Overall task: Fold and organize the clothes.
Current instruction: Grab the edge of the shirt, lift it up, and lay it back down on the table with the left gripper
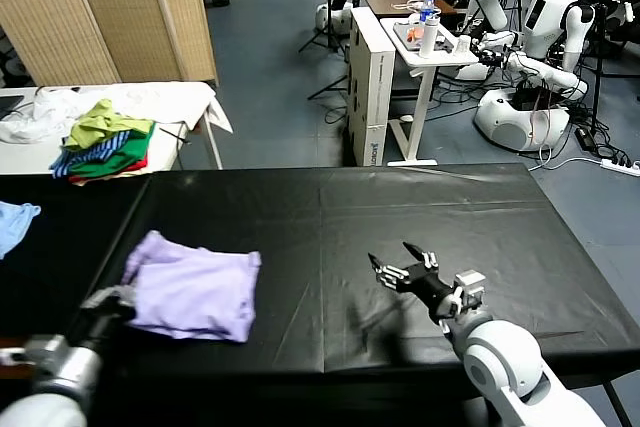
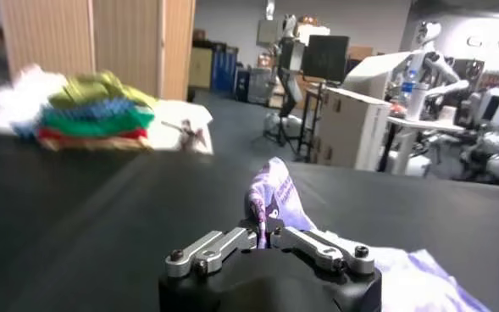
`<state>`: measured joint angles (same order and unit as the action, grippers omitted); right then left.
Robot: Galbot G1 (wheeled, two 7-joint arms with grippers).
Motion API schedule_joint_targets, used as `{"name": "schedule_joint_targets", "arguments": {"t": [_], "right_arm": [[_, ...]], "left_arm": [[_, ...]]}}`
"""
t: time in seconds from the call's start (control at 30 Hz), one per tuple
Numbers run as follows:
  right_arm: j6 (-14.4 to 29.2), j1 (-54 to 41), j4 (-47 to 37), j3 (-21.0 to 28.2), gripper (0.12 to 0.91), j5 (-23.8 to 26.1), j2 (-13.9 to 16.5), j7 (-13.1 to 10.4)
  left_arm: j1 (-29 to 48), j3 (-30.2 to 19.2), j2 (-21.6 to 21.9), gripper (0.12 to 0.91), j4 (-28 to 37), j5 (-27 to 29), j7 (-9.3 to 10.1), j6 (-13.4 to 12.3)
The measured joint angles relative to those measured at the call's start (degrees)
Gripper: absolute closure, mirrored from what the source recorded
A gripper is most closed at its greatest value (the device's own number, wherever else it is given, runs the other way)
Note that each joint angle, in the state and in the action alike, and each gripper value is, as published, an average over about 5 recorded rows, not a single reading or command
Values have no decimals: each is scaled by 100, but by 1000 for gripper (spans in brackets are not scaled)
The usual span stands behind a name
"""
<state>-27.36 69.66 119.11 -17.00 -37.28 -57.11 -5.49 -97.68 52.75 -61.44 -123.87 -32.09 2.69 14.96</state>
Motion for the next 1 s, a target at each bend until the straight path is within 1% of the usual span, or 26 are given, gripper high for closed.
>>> {"name": "schedule_joint_targets", "arguments": {"t": [0.07, 0.17, 0.23, 0.3, 0.4, 0.47, 0.53, 0.67, 0.77, 0.87, 1.0], "right_arm": [[6, 1, -15, 0, 118, 6, -31, 0], [14, 25, -24, -1, 118, 32, -72, 3], [18, 59, -24, -5, 118, 66, -88, 5], [21, 103, -13, -19, 118, 102, -93, 6], [22, 170, 11, -56, 118, 156, -95, 4], [22, 203, 15, -70, 118, 202, -107, 1], [19, 221, 14, -68, 118, 254, -134, -7], [-1, 230, 1, -30, 118, 344, -216, -30], [-16, 222, -16, 7, 118, 376, -268, -38], [-30, 211, -14, 25, 118, 376, -283, -40], [-93, 187, 10, 58, 118, 268, -261, -44]], "left_arm": [[-131, 290, 227, 850, -97, 36, 69, 43], [-217, 502, 358, 850, -291, 249, 212, 116], [-206, 477, 325, 850, -464, 437, 319, 185], [-169, 301, 198, 850, -663, 554, 420, 274], [-86, -206, -140, 850, -959, 429, 591, 436], [-14, -643, -426, 850, -1101, 249, 712, 524], [77, -1124, -744, 850, -1163, 153, 781, 555], [296, -2093, -1432, 850, -1038, 146, 807, 534], [482, -2686, -1908, 850, -838, 280, 785, 486], [665, -3109, -2282, 850, -581, 573, 734, 415], [854, -3439, -2615, 850, -239, 905, 719, 367]]}}
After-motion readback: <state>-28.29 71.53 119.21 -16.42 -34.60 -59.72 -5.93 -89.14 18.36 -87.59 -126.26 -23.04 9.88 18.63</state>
